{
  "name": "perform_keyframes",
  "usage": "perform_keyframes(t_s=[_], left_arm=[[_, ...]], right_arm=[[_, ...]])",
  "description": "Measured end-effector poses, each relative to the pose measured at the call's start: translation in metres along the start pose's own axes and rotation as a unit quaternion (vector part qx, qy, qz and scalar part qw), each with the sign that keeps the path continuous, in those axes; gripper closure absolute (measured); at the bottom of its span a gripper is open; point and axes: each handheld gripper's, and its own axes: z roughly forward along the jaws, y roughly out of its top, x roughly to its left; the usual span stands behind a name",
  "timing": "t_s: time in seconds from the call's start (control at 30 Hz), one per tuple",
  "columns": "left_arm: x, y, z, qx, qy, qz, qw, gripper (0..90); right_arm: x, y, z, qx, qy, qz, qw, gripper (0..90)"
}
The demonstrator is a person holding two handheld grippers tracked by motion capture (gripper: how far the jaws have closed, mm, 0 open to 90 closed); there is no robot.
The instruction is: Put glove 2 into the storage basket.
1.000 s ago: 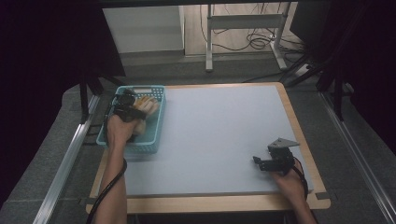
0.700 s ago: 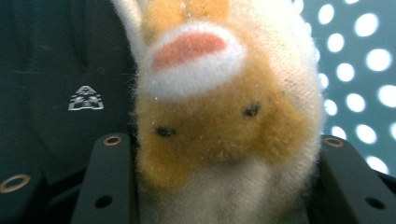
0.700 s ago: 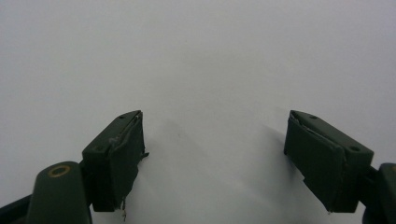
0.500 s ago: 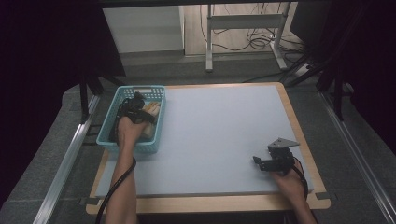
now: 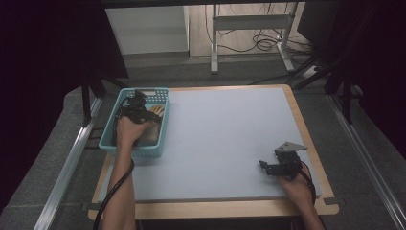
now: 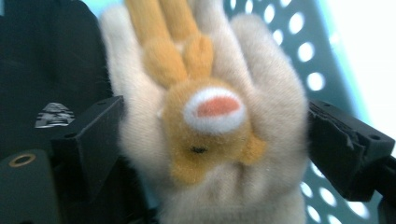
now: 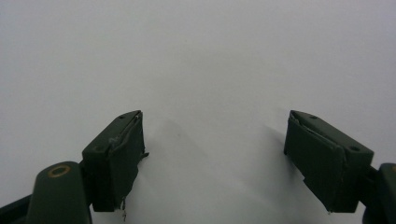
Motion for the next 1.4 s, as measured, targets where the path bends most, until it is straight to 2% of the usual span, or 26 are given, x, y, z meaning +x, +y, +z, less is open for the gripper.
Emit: perform_keyframes(t_s=[0.13, 0.2, 0.23, 0.3, 0.4, 0.47, 0.57, 0.6, 0.67, 0.8, 0.9, 1.07, 1.2, 1.27, 1.4], left_arm=[[0.005, -0.002, -0.027, -0.040, 0.008, -0.003, 0.9992, 22.3], [0.007, -0.004, -0.035, -0.047, 0.011, 0.002, 0.9988, 29.7], [0.008, -0.005, -0.038, -0.049, 0.022, 0.006, 0.9986, 33.5], [0.010, -0.007, -0.040, -0.046, 0.034, 0.007, 0.9984, 38.9], [0.015, -0.010, -0.036, -0.036, 0.054, 0.002, 0.9979, 55.8], [0.018, -0.012, -0.029, -0.019, 0.068, 0.003, 0.9975, 64.4], [0.020, -0.013, -0.016, 0.009, 0.091, 0.009, 0.9957, 72.7], [0.020, -0.013, -0.012, 0.014, 0.093, 0.009, 0.9955, 74.5], [0.020, -0.013, -0.003, 0.025, 0.100, 0.006, 0.9947, 76.5], [0.016, -0.012, 0.008, 0.040, 0.094, 0.012, 0.9947, 77.9], [0.014, -0.011, 0.012, 0.035, 0.065, 0.006, 0.9973, 78.8], [0.009, -0.009, 0.013, 0.037, 0.049, 0.012, 0.9980, 80.1], [0.012, -0.011, 0.013, 0.038, 0.059, 0.011, 0.9975, 77.2], [0.016, -0.012, 0.013, 0.032, 0.058, 0.002, 0.9978, 74.3], [0.021, -0.015, 0.008, 0.020, 0.059, -0.001, 0.9981, 67.8]], right_arm=[[0.000, 0.000, 0.000, 0.000, 0.000, 0.000, 1.0000, 19.8], [0.000, 0.000, 0.000, 0.000, 0.000, 0.000, 1.0000, 19.7], [0.000, 0.000, 0.000, 0.000, 0.000, 0.000, 1.0000, 19.8], [0.000, 0.000, 0.000, 0.000, 0.000, 0.000, 1.0000, 19.7], [0.000, 0.000, 0.000, 0.000, 0.000, 0.000, 1.0000, 19.8], [0.000, 0.000, 0.000, 0.000, 0.000, 0.000, 1.0000, 19.7], [0.000, 0.000, 0.000, 0.000, 0.000, 0.000, 1.0000, 19.7], [0.000, 0.000, 0.000, 0.000, 0.000, 0.000, 1.0000, 19.8], [0.000, 0.000, 0.000, 0.000, 0.000, 0.000, 1.0000, 19.8], [0.000, 0.000, 0.000, 0.000, 0.000, 0.000, 1.0000, 19.8], [0.000, 0.000, 0.000, 0.000, 0.000, 0.000, 1.0000, 19.8], [0.000, 0.000, 0.000, 0.000, 0.000, 0.000, 1.0000, 19.7], [0.000, 0.000, 0.000, 0.000, 0.000, 0.000, 1.0000, 19.7], [0.000, 0.000, 0.000, 0.000, 0.000, 0.000, 1.0000, 19.7], [0.000, 0.000, 0.000, 0.000, 0.000, 0.000, 1.0000, 19.8]])
